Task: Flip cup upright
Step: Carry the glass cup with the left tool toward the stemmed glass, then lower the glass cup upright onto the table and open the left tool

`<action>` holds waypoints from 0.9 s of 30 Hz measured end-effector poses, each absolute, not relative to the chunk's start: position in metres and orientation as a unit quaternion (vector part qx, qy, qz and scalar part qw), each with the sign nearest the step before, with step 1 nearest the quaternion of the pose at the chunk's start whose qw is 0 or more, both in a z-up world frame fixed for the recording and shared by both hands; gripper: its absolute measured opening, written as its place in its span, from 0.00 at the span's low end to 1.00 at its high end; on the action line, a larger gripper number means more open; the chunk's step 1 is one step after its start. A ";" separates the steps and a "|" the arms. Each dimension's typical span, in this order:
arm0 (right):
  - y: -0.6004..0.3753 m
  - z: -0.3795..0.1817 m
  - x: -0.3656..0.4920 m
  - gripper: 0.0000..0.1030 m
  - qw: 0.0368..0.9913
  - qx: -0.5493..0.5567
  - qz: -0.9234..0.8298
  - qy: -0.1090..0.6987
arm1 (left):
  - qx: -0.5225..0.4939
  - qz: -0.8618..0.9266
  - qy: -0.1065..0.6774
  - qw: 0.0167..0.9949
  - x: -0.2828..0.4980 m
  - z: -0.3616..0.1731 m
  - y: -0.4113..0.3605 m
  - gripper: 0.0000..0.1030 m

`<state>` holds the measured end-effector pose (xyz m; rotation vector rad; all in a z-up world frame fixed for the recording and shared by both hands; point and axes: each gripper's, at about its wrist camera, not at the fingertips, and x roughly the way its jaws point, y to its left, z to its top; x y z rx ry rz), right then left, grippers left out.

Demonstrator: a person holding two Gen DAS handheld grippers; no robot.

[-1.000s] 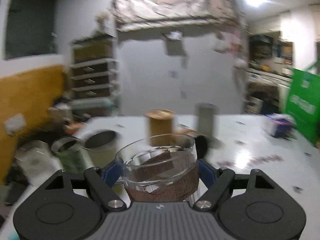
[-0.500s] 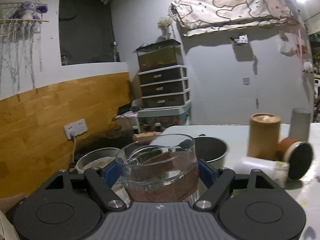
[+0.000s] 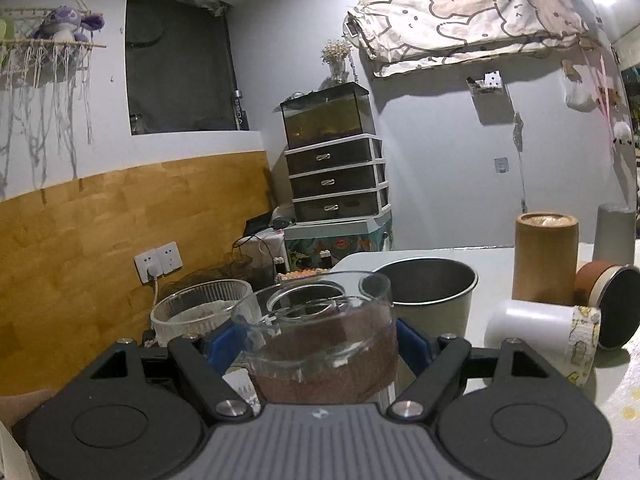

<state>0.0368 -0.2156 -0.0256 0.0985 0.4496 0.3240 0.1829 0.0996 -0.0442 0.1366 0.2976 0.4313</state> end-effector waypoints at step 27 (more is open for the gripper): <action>-0.192 0.004 0.058 0.87 0.966 0.020 0.211 0.148 | -0.010 0.104 0.173 0.979 0.037 0.021 0.064 1.00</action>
